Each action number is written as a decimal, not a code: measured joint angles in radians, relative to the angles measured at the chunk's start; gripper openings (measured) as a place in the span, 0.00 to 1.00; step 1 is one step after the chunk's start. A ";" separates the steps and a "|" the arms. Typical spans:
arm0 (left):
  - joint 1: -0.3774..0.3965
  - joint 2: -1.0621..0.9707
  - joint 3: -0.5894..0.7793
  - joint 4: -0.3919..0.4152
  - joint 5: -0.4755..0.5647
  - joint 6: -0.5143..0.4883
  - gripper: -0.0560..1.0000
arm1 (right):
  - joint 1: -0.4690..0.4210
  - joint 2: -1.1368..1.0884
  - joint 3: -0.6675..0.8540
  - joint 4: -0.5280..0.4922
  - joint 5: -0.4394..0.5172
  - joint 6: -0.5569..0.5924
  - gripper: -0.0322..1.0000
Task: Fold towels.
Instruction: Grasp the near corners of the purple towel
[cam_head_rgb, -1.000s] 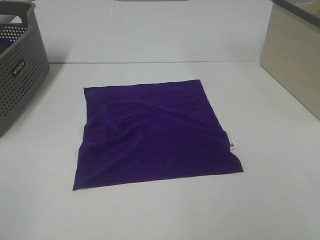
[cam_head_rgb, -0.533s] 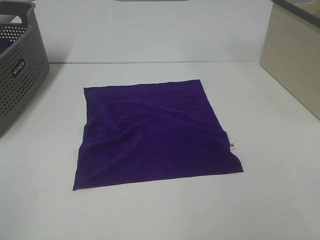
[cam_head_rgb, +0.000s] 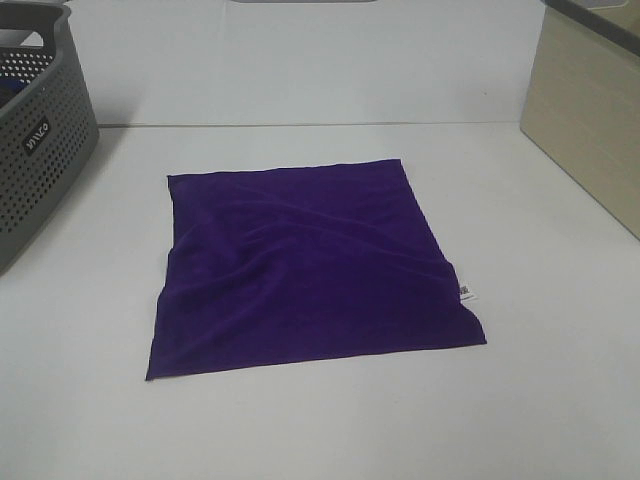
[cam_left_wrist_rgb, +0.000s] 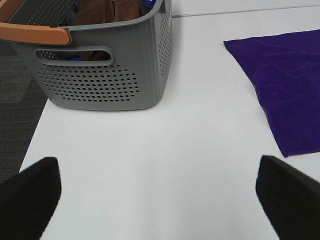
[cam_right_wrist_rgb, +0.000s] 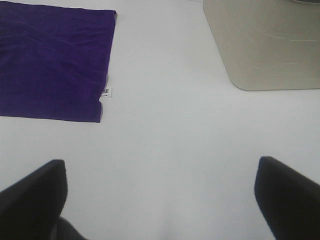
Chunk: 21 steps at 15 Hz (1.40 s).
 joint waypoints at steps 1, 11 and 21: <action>0.000 0.001 0.000 0.000 0.000 0.000 0.99 | 0.000 0.010 -0.007 0.007 0.003 0.000 0.99; -0.004 1.024 -0.365 -0.270 0.087 0.202 0.99 | 0.000 1.156 -0.455 0.318 0.020 -0.173 0.99; -0.183 1.667 -0.234 -0.809 -0.435 0.491 0.99 | -0.206 1.713 -0.461 0.677 -0.010 -0.612 0.99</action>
